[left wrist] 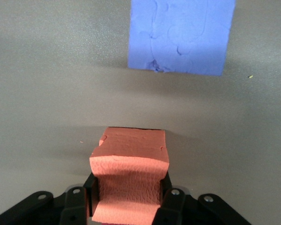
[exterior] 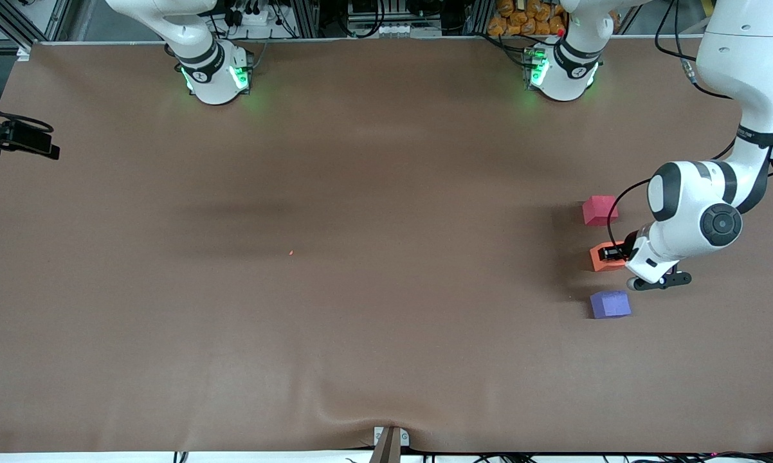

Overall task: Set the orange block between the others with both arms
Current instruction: 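Lower the orange cube to the table and open the left gripper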

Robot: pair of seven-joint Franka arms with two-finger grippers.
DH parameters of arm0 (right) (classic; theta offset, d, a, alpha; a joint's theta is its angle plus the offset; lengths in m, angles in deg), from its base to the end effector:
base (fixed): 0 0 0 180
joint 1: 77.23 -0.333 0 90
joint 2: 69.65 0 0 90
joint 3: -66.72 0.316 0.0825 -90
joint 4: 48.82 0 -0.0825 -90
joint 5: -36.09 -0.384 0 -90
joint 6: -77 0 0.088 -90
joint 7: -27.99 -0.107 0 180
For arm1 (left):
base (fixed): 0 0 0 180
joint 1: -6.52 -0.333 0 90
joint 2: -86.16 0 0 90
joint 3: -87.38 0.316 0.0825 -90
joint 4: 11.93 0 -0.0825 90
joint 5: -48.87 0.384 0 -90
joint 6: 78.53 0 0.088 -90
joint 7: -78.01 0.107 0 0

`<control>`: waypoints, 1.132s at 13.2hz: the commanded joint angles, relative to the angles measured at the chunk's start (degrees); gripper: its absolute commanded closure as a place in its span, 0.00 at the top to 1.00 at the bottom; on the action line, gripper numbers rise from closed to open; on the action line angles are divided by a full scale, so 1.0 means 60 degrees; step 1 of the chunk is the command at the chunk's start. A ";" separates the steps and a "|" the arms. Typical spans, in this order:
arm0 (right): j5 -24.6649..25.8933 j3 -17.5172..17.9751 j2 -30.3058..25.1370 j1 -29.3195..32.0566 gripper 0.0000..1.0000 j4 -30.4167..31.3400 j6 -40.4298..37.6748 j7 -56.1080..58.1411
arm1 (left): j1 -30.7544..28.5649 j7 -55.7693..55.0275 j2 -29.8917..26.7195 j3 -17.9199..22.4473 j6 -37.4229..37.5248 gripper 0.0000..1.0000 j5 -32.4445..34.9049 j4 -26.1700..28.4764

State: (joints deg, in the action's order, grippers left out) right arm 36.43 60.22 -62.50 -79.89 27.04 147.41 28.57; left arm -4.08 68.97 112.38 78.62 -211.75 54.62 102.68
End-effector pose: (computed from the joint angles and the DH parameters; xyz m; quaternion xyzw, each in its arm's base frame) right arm 0.5536 -0.0331 0.6417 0.9935 -0.0293 -0.1096 0.0057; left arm 0.5934 0.0224 0.2197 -0.9960 -0.0637 0.0626 0.0042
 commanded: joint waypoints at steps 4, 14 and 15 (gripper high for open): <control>0.0103 0.0029 -0.0005 -0.0172 1.00 -0.0061 -0.0015 -0.0141 | -0.0006 0.0100 0.0024 -0.0079 -0.0106 0.00 0.0302 -0.0058; 0.0074 0.0029 0.0009 -0.0259 1.00 -0.0061 -0.0001 -0.0141 | -0.0035 0.0628 0.0054 -0.0122 -0.0106 1.00 0.0287 -0.0073; 0.0089 0.0029 0.0009 -0.0332 1.00 -0.0061 -0.0001 -0.0141 | 0.0009 0.0599 0.0039 -0.0123 -0.0106 1.00 0.0287 -0.0087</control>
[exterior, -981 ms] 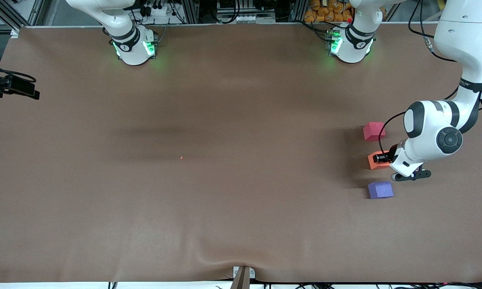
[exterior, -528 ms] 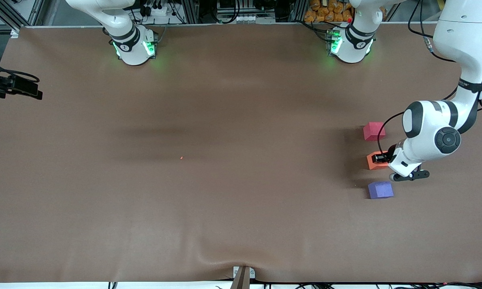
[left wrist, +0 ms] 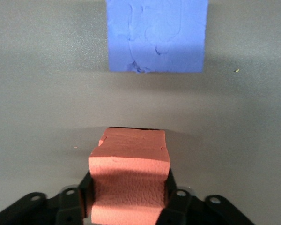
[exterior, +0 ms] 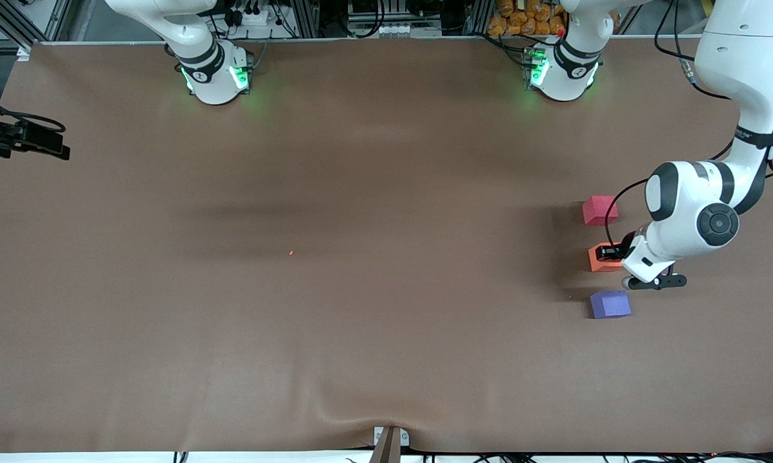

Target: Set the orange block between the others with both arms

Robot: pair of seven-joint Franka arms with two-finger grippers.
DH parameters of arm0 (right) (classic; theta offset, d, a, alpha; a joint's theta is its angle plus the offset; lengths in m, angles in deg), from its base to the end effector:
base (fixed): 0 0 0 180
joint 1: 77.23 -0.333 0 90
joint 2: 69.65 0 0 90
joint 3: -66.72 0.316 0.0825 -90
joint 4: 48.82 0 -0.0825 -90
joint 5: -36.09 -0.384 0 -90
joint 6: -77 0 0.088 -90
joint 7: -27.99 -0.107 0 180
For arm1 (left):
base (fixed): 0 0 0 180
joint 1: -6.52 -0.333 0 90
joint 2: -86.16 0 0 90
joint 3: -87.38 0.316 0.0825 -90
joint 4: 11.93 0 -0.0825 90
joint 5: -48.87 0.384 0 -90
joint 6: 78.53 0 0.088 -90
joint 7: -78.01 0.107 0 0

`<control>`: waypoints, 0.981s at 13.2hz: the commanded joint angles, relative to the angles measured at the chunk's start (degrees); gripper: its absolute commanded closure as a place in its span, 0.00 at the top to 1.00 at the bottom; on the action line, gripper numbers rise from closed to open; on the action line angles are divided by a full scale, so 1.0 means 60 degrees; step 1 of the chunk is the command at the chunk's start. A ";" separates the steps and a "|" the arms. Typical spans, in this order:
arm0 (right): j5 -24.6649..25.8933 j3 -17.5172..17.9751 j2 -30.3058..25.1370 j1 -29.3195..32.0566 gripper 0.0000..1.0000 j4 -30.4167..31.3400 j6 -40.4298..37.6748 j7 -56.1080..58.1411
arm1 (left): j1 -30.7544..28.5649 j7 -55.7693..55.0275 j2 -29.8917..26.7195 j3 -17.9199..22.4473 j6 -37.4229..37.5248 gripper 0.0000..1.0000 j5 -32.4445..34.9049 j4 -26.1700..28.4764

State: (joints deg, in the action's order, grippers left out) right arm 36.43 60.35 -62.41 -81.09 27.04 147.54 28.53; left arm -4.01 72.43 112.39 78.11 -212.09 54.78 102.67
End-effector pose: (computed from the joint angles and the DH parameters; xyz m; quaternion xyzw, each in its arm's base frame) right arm 0.5550 -0.0203 0.6410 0.9938 -0.0181 -0.1092 0.0070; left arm 0.5944 0.0165 0.2204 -0.9978 -0.0279 0.0593 0.0013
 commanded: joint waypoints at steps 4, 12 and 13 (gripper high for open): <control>0.0089 0.0008 -0.0005 -0.0162 1.00 -0.0061 -0.0022 -0.0134 | 0.0026 -0.0125 -0.0064 -0.0052 0.0051 1.00 0.0158 -0.0421; 0.0089 0.0008 -0.0005 -0.0162 1.00 -0.0061 -0.0022 -0.0134 | 0.0056 -0.0183 -0.0253 -0.0242 0.2628 1.00 -0.0370 -0.2546; 0.0089 0.0008 -0.0005 -0.0162 1.00 -0.0061 -0.0022 -0.0134 | 0.0027 -0.0183 -0.0298 -0.0330 0.2905 1.00 -0.0399 -0.2721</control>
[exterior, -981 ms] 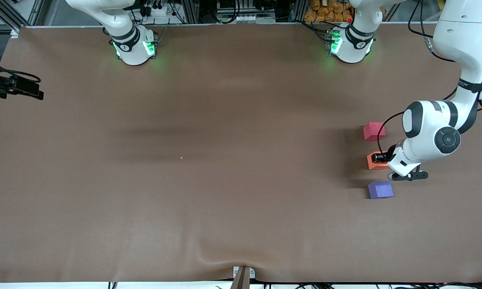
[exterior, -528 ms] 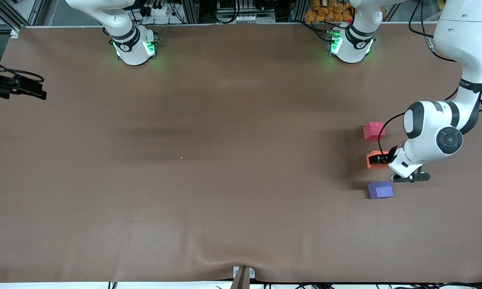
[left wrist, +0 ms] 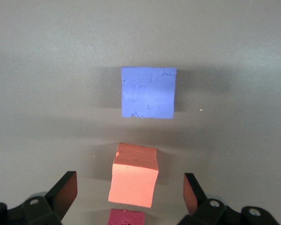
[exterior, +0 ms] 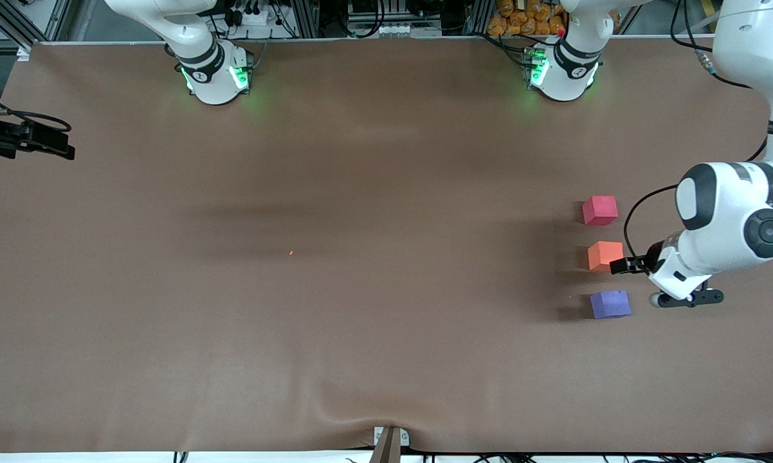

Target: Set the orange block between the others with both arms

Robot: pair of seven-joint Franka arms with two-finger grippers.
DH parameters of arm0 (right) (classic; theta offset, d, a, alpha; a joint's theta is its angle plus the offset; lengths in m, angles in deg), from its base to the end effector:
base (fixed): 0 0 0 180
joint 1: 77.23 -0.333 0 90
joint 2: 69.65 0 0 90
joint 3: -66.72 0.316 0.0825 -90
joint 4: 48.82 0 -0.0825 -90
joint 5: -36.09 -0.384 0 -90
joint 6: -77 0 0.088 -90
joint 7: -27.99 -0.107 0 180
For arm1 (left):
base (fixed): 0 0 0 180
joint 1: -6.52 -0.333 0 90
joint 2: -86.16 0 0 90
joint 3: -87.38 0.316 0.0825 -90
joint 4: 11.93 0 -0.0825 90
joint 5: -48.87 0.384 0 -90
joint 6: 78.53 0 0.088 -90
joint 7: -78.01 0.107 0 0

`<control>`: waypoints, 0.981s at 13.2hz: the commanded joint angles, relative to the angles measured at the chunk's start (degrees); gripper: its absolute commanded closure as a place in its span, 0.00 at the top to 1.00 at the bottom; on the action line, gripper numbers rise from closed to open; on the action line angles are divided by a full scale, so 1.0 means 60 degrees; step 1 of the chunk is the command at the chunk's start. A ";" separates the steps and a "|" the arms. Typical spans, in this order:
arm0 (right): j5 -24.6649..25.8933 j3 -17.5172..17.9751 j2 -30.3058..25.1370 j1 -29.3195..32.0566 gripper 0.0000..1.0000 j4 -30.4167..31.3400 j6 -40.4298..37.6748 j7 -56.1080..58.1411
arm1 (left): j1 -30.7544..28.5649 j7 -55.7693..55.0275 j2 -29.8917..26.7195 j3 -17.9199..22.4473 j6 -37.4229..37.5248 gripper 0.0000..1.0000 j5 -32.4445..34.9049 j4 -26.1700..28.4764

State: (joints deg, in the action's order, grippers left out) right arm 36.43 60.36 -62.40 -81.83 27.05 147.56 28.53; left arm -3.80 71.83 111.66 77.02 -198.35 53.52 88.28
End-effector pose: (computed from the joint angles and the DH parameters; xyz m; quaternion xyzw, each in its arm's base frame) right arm 0.5553 -0.0130 0.6408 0.9939 -0.0116 -0.1092 0.0077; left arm 0.6471 0.0133 0.3141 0.9981 0.0384 -0.0474 0.0023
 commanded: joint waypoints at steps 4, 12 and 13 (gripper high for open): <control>0.0089 0.0006 -0.0022 -0.0025 1.00 -0.0063 -0.0011 -0.0134 | -0.0009 -0.0083 -0.0775 -0.0310 0.1962 1.00 -0.0176 -0.1055; -0.0248 -0.0067 -0.0095 0.0078 1.00 -0.0077 0.0253 -0.0104 | -0.0024 -0.0229 -0.2607 -0.0559 0.4000 1.00 -0.0176 -0.1643; -0.0234 -0.0067 -0.0095 0.0078 1.00 -0.0077 0.0238 -0.0119 | -0.0024 -0.0288 -0.2724 -0.0559 0.4074 1.00 -0.0176 -0.1657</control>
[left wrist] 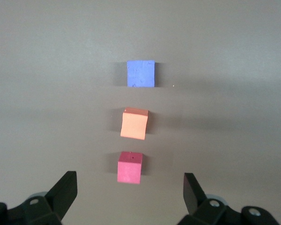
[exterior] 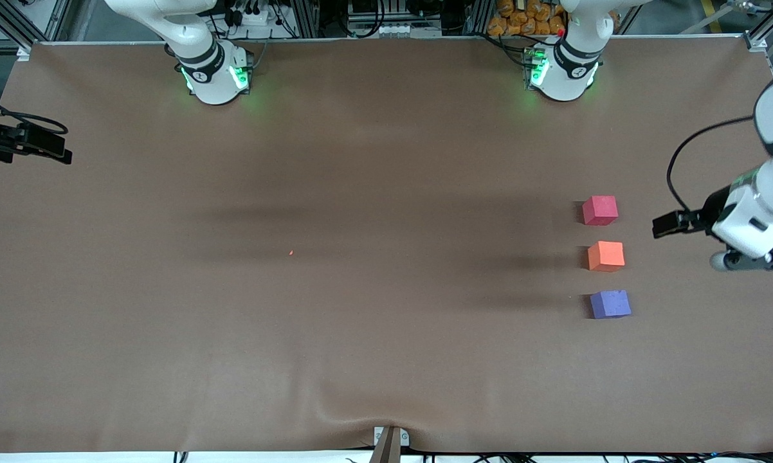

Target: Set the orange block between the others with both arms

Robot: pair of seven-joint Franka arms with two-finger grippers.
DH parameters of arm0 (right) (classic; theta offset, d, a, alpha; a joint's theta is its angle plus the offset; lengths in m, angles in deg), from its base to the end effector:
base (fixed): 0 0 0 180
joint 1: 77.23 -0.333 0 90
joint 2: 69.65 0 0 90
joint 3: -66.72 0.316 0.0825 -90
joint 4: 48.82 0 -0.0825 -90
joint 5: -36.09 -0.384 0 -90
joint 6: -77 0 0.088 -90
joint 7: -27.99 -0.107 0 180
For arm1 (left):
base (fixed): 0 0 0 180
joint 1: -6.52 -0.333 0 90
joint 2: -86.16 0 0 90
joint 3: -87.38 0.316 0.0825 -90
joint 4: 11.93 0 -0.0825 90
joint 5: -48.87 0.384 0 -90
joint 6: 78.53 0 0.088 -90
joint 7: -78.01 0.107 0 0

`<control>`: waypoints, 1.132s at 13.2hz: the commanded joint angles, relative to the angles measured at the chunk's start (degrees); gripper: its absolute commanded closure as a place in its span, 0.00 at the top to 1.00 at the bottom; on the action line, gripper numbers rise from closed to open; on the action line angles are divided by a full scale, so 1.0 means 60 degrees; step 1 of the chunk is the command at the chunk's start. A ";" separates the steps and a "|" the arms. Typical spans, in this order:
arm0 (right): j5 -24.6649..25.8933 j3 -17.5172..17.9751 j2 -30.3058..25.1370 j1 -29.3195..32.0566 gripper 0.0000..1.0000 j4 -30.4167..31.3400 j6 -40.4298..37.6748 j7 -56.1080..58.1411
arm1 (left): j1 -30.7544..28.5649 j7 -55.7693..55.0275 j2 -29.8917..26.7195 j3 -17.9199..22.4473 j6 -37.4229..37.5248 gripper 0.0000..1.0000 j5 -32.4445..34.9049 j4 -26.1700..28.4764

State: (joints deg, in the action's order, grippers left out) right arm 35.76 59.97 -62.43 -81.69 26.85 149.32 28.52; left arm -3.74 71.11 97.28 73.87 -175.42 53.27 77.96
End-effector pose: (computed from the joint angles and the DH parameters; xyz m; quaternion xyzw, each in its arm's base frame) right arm 0.5588 -0.0165 0.6446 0.9957 -0.0149 -0.0918 0.0023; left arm 0.6137 -0.0162 0.5247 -0.9990 -0.0273 0.0317 0.0182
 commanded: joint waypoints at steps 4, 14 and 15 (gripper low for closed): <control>-0.0137 0.0012 -0.0060 0.0055 1.00 -0.0044 -0.0056 -0.0192 | -0.0034 -0.0154 -0.0593 -0.0048 0.0501 1.00 -0.0119 -0.0271; -0.0137 0.0056 -0.0119 -0.0032 1.00 -0.0073 -0.0085 -0.0148 | 0.0388 0.0052 -0.1265 0.0155 0.1484 1.00 -0.0675 -0.0773; -0.0122 0.0042 -0.0119 -0.0033 1.00 -0.0073 -0.0085 -0.0134 | 0.0869 0.0023 -0.1513 0.0636 0.1484 1.00 -0.0690 -0.0409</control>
State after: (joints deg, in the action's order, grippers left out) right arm 35.17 60.15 -62.48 -81.77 26.74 149.32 28.27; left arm -2.54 71.03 91.20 73.98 -167.04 50.10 72.46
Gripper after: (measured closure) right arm 0.000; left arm 0.000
